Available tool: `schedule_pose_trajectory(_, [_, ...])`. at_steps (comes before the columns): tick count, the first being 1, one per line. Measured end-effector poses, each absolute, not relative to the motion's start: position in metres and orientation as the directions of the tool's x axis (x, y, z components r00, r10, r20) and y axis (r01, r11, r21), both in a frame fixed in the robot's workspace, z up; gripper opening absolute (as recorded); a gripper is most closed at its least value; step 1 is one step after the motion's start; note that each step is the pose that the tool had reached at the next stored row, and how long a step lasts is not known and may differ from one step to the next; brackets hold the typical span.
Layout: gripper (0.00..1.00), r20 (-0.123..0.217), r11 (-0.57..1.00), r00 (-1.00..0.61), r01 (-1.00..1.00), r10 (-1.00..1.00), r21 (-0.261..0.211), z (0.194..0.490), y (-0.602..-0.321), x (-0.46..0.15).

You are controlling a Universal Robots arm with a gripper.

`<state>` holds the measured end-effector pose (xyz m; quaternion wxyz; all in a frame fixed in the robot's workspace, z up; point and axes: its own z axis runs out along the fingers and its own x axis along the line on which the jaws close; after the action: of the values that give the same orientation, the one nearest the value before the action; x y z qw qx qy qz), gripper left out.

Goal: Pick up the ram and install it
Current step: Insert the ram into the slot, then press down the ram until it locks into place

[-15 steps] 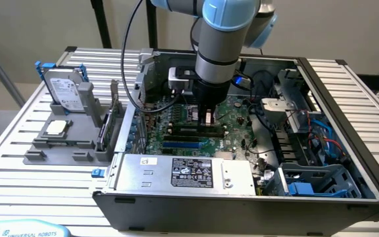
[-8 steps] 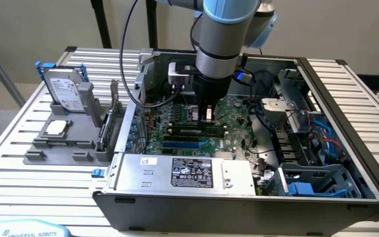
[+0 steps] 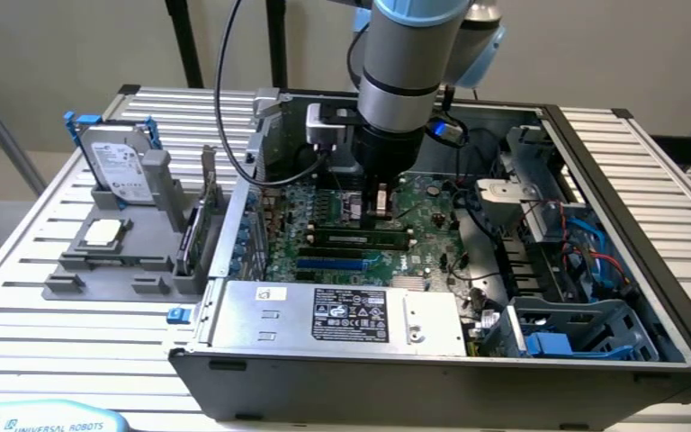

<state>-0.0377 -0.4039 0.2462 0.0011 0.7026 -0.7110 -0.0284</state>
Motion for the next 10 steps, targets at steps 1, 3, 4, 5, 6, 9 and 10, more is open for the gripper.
schedule_pose_trajectory(1, [0.11,-0.038,0.011,-0.013,-0.999,-0.999,0.042,0.2462,-0.4039,-0.0377])
schedule_pose_trajectory(3, [0.11,-0.038,0.011,-0.013,-0.999,-0.999,0.042,0.2463,-0.4039,-0.0377])
schedule_pose_trajectory(4, [0.11,-0.038,0.011,-0.013,-0.999,-0.999,0.042,0.2463,-0.4039,-0.0377])
schedule_pose_trajectory(5, [0.11,-0.038,0.011,-0.013,-0.999,-0.999,0.042,0.2463,-0.4039,-0.0377])
schedule_pose_trajectory(6, [0.11,-0.038,0.011,-0.013,-0.999,-0.999,0.042,0.2463,-0.4039,-0.0377])
schedule_pose_trajectory(9, [0.11,-0.038,0.011,-0.013,-0.999,-0.999,0.042,0.2463,-0.4039,-0.0377])
schedule_pose_trajectory(10, [0.11,-0.038,0.011,-0.013,-0.999,-0.999,0.042,0.2463,-0.4039,-0.0377])
